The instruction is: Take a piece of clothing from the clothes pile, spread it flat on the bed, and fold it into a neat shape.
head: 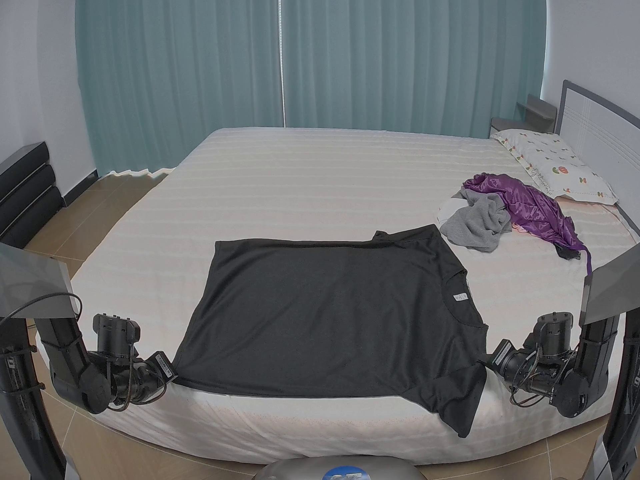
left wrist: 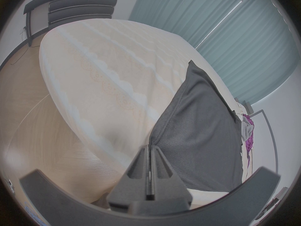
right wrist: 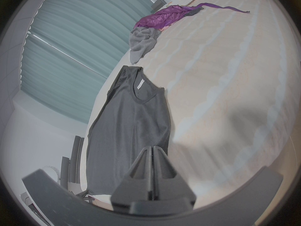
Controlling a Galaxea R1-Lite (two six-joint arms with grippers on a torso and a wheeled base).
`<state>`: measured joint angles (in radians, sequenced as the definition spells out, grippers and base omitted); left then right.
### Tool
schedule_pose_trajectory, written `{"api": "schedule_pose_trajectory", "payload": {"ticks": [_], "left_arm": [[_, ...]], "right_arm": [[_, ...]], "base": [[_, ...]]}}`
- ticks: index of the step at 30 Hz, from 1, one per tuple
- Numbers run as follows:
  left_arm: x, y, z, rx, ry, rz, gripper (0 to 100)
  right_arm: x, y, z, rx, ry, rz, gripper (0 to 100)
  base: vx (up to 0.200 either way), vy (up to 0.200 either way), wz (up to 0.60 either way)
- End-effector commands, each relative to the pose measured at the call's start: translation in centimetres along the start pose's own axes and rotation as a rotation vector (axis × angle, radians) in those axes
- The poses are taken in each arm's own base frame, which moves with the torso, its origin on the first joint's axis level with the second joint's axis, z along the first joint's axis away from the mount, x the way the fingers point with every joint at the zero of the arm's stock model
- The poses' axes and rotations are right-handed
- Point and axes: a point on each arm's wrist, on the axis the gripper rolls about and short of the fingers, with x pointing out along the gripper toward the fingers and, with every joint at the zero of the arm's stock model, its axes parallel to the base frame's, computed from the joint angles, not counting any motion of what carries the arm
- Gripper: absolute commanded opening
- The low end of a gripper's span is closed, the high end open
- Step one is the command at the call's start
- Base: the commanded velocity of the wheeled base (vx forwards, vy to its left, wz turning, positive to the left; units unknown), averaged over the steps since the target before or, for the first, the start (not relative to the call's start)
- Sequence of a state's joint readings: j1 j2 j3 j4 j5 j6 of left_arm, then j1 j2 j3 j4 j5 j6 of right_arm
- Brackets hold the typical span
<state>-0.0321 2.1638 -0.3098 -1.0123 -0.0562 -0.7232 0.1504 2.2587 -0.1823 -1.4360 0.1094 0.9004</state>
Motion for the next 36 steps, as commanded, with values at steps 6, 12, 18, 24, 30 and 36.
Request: {"api": "schedule_pose_trajectory", "payload": {"ticks": [6, 12, 18, 24, 30, 36], "left_arm": [[0.2, -0.3, 0.3, 0.000, -0.014, -0.009, 0], [0.5, -0.7, 0.8, -0.002, -0.031, -0.024, 0], [0.5, -0.8, 0.9, -0.001, -0.035, -0.029, 0], [0.6, -0.9, 0.7, 0.001, -0.032, -0.030, 0], [0.6, -0.9, 0.7, 0.001, -0.031, -0.031, 0], [0.7, -0.8, 0.6, 0.001, -0.025, -0.026, 0]], "right_arm": [[1.0, 1.1, 2.1, 0.004, -0.078, 0.064, 0], [2.0, 2.2, 3.3, -0.012, -0.116, 0.112, 0], [4.1, 3.0, 4.6, -0.027, -0.107, 0.094, 0], [6.5, 3.4, 5.3, -0.085, -0.091, 0.071, 0], [8.6, 3.0, 5.2, -0.139, -0.081, 0.058, 0], [9.1, 3.2, 5.8, -0.148, -0.111, 0.072, 100]], "base": [[0.000, 0.000, 0.00], [0.000, 0.000, 0.00], [0.000, 0.000, 0.00], [0.000, 0.000, 0.00], [0.000, 0.000, 0.00], [0.000, 0.000, 0.00]]}}
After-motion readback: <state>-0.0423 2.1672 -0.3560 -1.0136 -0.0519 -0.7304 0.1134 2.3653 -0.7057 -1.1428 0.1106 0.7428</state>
